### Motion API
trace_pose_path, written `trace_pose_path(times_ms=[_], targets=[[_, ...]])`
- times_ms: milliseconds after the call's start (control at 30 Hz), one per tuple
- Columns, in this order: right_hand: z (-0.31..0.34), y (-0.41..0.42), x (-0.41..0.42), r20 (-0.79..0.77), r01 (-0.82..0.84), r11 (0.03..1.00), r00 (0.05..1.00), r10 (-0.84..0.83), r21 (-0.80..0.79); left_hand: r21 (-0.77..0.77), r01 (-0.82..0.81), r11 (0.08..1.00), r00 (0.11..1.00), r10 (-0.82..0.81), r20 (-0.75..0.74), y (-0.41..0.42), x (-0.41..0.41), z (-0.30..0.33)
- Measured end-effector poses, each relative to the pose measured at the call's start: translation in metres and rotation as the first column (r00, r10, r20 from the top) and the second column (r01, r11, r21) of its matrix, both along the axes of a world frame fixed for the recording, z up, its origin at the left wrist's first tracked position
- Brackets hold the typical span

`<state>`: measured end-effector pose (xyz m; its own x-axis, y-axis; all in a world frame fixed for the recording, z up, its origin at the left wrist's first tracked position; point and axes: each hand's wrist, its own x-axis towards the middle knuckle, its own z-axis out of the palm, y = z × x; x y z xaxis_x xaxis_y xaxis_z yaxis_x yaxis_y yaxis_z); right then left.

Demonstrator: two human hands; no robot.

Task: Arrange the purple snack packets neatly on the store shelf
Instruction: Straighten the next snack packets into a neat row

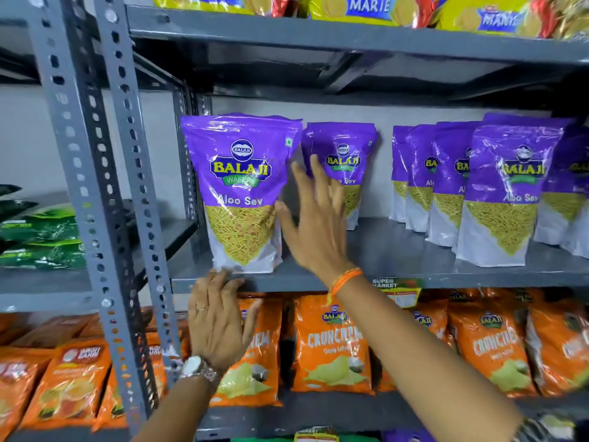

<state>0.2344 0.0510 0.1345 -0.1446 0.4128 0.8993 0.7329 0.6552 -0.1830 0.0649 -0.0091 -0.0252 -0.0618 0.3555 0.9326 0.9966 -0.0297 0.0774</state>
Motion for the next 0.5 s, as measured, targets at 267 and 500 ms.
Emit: trace_pose_path(times_ms=[267, 500], targets=[[0.007, 0.083, 0.050, 0.027, 0.152, 0.980, 0.988, -0.150, -0.129, -0.055, 0.154, 0.987, 0.985, -0.157, -0.069, 0.042, 0.097, 0.031], [0.004, 0.146, 0.051, 0.065, 0.135, 0.962, 0.990, -0.123, -0.238, -0.060, 0.057, 0.997, 0.986, -0.066, -0.155, 0.070, 0.101, 0.018]])
